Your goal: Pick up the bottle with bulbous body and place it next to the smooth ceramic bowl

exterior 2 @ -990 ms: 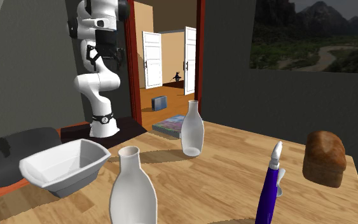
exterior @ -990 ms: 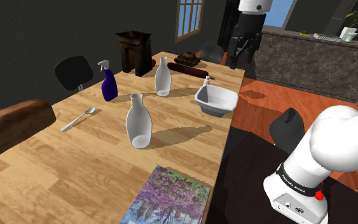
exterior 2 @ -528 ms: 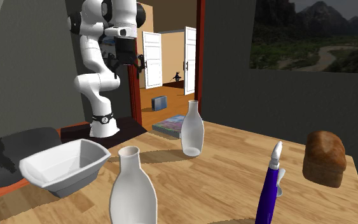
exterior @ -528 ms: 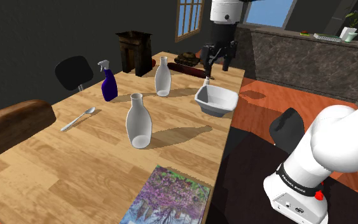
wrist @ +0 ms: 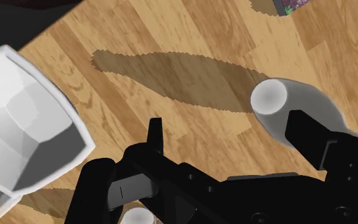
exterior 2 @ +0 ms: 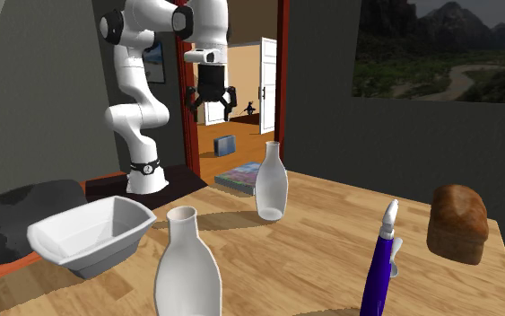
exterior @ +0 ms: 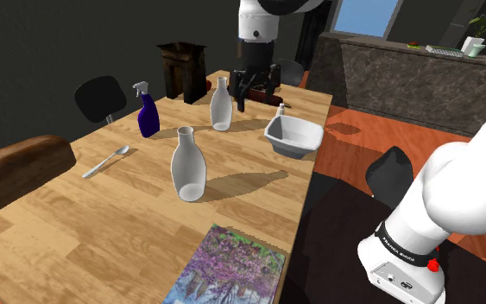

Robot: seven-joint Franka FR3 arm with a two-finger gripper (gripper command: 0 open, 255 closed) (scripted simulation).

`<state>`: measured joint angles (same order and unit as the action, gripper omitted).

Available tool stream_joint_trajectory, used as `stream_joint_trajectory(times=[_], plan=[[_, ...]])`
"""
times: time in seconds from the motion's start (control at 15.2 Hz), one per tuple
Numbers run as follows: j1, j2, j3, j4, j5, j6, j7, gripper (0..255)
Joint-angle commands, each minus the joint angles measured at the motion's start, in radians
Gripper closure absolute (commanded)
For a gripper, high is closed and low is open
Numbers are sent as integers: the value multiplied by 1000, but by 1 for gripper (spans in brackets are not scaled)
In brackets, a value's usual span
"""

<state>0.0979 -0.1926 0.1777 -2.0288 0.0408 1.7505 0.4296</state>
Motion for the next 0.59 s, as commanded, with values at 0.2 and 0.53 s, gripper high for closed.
stream_joint_trajectory(times=[0.2, 0.53], plan=[[28, 168, 45, 136, -6, 26, 90, 0], [65, 358, 74, 319, -31, 25, 174, 0]])
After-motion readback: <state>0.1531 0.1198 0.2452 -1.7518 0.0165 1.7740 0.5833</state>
